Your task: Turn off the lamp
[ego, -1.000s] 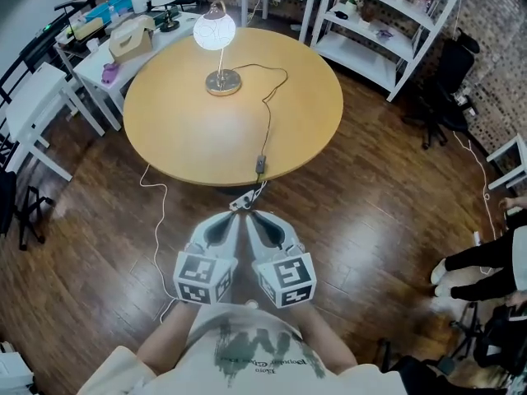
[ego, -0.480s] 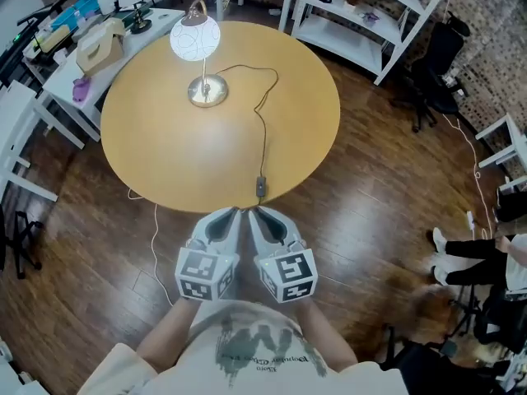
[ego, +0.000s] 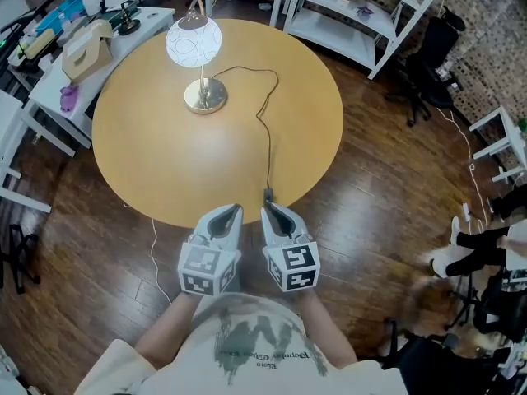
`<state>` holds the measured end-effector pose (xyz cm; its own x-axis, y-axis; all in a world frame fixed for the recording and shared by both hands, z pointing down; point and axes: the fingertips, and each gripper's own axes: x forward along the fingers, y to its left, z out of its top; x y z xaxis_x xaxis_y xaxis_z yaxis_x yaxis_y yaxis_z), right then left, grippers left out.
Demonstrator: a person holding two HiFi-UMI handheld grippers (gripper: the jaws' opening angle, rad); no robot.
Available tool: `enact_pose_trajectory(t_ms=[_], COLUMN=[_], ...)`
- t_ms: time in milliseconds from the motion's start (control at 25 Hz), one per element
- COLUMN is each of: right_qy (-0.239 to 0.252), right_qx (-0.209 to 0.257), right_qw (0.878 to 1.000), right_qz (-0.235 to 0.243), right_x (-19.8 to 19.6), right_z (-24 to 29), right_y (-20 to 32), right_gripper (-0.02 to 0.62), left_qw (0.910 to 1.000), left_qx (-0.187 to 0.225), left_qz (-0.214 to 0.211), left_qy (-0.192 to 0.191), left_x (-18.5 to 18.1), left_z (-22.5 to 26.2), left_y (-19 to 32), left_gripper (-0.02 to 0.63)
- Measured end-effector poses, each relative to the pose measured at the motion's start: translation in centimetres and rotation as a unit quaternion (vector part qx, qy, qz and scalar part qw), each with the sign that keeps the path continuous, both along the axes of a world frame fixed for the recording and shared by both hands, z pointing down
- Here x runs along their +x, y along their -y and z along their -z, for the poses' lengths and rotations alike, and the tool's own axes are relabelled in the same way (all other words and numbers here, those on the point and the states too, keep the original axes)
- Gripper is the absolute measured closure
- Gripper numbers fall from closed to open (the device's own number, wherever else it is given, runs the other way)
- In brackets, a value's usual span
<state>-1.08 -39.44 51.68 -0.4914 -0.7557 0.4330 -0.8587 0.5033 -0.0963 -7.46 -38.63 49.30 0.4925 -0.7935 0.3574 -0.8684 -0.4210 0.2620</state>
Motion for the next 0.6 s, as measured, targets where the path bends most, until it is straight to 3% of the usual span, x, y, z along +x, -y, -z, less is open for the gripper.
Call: enact_pose_trajectory(t_ms=[600], right_qy=[-0.055], right_qx=[-0.058], right_qw=[0.994], right_qz=[-0.072], right_x=[1.8], right_z=[-7.2], right_y=[4.0], right_gripper=[0.551], left_qw=[0.9992], left_qx=[-0.007], left_qz=[-0.040], left_qy=[-0.006], left_x=[-1.6], left_z=[-1.6], left_y=[3.4], left_gripper=[0.611])
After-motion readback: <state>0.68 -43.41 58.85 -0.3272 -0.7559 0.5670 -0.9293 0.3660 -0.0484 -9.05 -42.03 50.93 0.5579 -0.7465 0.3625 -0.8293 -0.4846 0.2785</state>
